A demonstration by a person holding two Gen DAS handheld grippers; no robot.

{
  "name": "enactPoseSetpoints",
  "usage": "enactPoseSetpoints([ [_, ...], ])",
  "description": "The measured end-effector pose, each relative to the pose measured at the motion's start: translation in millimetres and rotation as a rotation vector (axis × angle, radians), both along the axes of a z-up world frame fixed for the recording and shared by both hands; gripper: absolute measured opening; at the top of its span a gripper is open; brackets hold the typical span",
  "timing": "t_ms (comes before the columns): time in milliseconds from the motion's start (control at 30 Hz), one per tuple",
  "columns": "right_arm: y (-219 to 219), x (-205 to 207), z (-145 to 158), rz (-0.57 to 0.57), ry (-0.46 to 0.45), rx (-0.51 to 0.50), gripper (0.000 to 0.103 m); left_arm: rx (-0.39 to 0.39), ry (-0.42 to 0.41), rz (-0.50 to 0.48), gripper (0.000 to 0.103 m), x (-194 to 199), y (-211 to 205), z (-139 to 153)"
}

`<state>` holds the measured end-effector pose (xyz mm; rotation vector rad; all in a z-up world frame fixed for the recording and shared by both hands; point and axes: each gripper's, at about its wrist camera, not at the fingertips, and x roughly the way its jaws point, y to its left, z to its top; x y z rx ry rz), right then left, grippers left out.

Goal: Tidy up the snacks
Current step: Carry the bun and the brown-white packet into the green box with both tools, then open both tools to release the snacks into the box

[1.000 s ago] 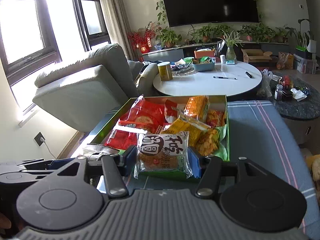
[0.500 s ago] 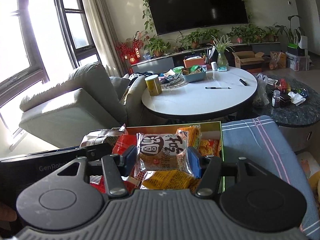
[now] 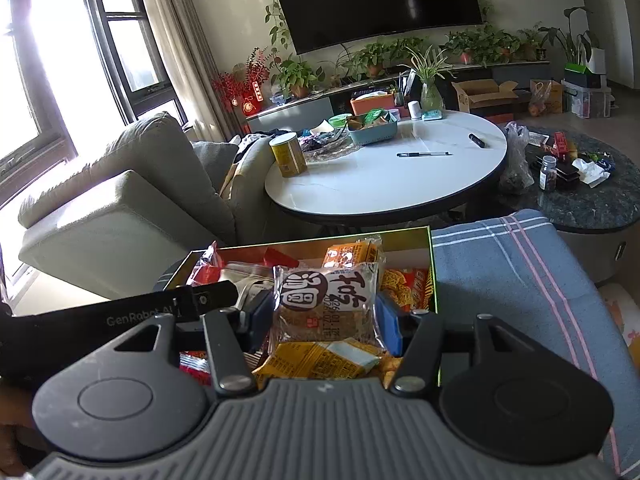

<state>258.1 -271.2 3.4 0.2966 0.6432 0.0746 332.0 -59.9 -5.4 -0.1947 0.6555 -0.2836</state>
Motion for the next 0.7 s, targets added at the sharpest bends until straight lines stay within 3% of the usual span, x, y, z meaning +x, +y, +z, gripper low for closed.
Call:
enactPoseSetpoints([
  [367, 20, -3, 4, 0.057, -0.014, -0.015, 0.081, 0.031, -0.036, 0.051, 0.063, -33, 23, 8],
  [500, 23, -6, 5, 0.006, -0.039, -0.018, 0.094, 0.036, -0.029, 0.063, 0.064, -42, 27, 9],
  [700, 22, -27, 12, 0.003, -0.054, -0.016, 0.095, 0.05, -0.038, 0.065, 0.067, -62, 28, 13],
])
